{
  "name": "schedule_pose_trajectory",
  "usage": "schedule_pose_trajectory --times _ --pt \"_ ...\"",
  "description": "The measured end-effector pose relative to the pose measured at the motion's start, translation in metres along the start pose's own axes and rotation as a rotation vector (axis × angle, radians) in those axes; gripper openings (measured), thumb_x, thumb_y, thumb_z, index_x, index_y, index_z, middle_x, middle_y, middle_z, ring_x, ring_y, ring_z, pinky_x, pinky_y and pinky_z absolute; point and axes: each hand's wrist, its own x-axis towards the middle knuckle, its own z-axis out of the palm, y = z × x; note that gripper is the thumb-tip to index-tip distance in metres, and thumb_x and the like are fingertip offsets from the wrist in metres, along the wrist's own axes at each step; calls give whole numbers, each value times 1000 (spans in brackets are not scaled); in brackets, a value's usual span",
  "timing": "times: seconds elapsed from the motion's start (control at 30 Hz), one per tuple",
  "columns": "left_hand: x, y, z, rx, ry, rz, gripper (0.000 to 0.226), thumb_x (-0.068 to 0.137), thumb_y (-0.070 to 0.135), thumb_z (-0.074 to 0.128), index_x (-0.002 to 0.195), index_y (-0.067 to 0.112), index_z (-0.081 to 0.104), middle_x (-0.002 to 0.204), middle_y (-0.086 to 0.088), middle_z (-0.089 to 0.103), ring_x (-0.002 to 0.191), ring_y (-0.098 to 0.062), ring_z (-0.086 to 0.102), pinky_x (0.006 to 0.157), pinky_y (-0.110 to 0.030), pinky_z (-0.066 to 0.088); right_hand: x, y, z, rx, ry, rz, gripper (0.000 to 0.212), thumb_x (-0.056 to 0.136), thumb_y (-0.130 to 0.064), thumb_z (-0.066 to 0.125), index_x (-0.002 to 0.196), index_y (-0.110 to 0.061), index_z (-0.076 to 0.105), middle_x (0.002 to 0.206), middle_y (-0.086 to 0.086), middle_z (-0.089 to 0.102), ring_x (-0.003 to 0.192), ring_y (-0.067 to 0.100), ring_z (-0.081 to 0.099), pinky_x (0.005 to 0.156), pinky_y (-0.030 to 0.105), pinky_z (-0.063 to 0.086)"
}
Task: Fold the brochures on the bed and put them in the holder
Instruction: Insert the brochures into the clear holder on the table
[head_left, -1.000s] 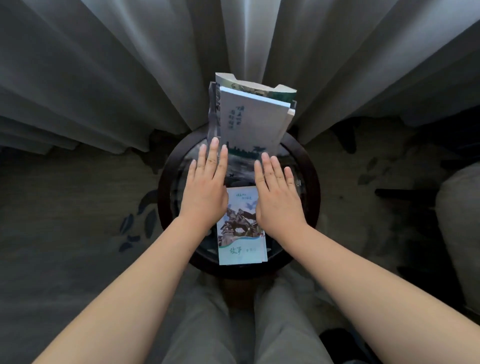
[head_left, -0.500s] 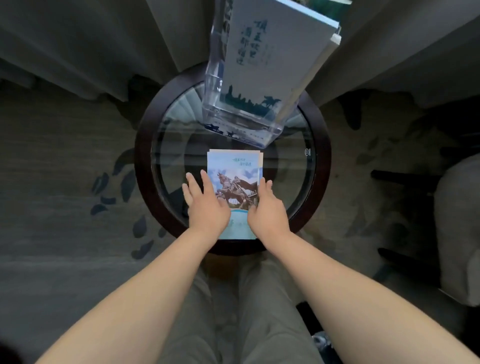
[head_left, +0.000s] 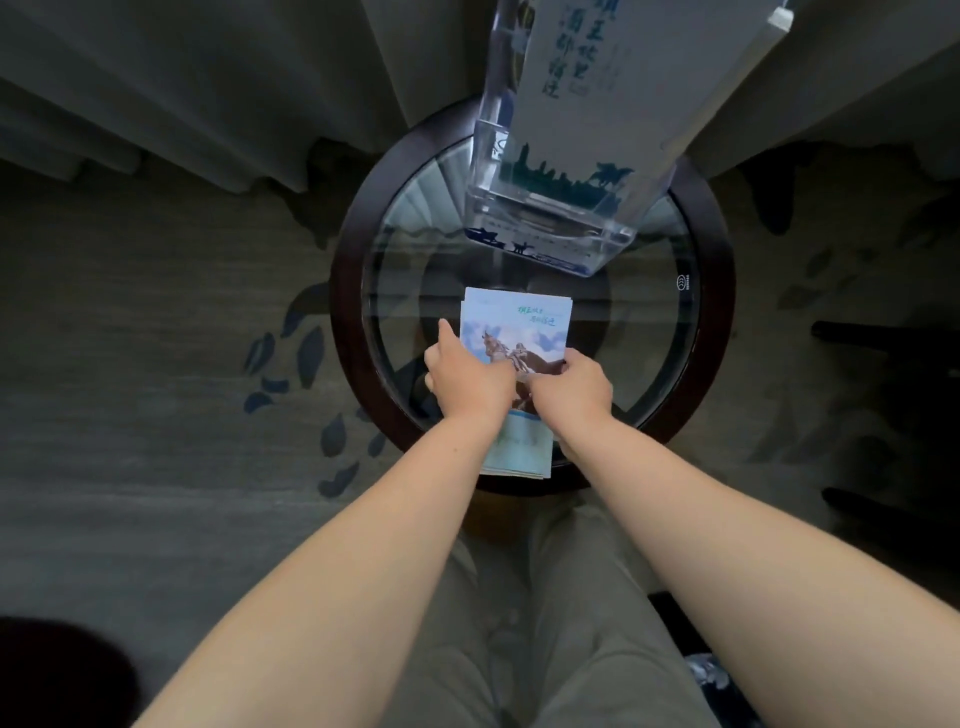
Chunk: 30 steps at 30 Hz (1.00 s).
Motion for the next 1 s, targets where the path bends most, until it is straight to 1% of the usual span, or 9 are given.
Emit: schedule_pose_trajectory --times 0.2,0.37,0.47,0.57,0.67,0.8,0.87,0.93,1.0 --pt "12 6 -2 -34 -80 -64 39 90 20 64 128 24 58 132 -4 39 118 -32 56 94 -48 58 6 3 -7 46 26 63 14 98 -21 57 106 -29 66 106 0 73 94 24 71 84 47 62" --pt "11 3 -5 146 -66 5 33 94 27 63 124 21 50 127 -4 46 124 -28 41 102 -50 48 4 -1 -7 49 32 90 24 96 -28 68 119 -23 66 125 6 63 100 25 69 84 45 62" --pt "4 2 -8 158 -79 43 30 94 25 62 112 26 39 105 4 50 113 -29 51 103 -49 43 1 -2 -4 84 34 56 30 92 -21 72 115 -21 53 119 4 64 103 24 67 86 47 61" --pt "-1 6 -14 10 -157 42 32 90 14 61 114 25 43 107 4 62 102 -22 63 96 -52 53 1 -4 -8 141 34 60 30 95 -12 64 115 -21 43 118 6 64 103 25 67 88 49 60" --pt "-5 11 -23 -57 -188 91 36 89 9 56 119 27 46 105 8 61 101 -18 65 83 -43 61 0 -3 -15 143 -6 1 34 97 -11 59 125 -20 43 124 8 64 110 27 66 93 49 58" --pt "-8 17 -39 -35 -114 291 55 81 2 58 126 30 45 99 13 60 101 -16 63 74 -18 51 -6 -9 -30 10 16 -255 25 97 -12 63 120 -22 63 120 0 70 109 20 66 91 32 52" --pt "-13 24 -52 -26 -65 446 76 79 -2 67 139 35 42 111 6 61 106 -10 60 74 -6 48 -11 -17 -38 52 18 -330 31 96 -9 64 123 -25 66 116 -7 72 108 14 66 86 18 49" --pt "-20 34 -65 88 -34 644 87 81 0 71 151 39 35 121 5 53 105 -2 53 83 -10 50 -18 -27 -47 97 46 -399 35 96 -5 64 123 -26 66 108 -14 70 103 8 66 74 1 42" --pt "-26 50 -78 260 13 812 83 86 6 73 154 37 37 117 5 48 99 -3 51 84 -21 53 -27 -39 -58 142 94 -463 36 96 -2 63 122 -28 65 102 -19 67 97 -3 64 69 -4 41"
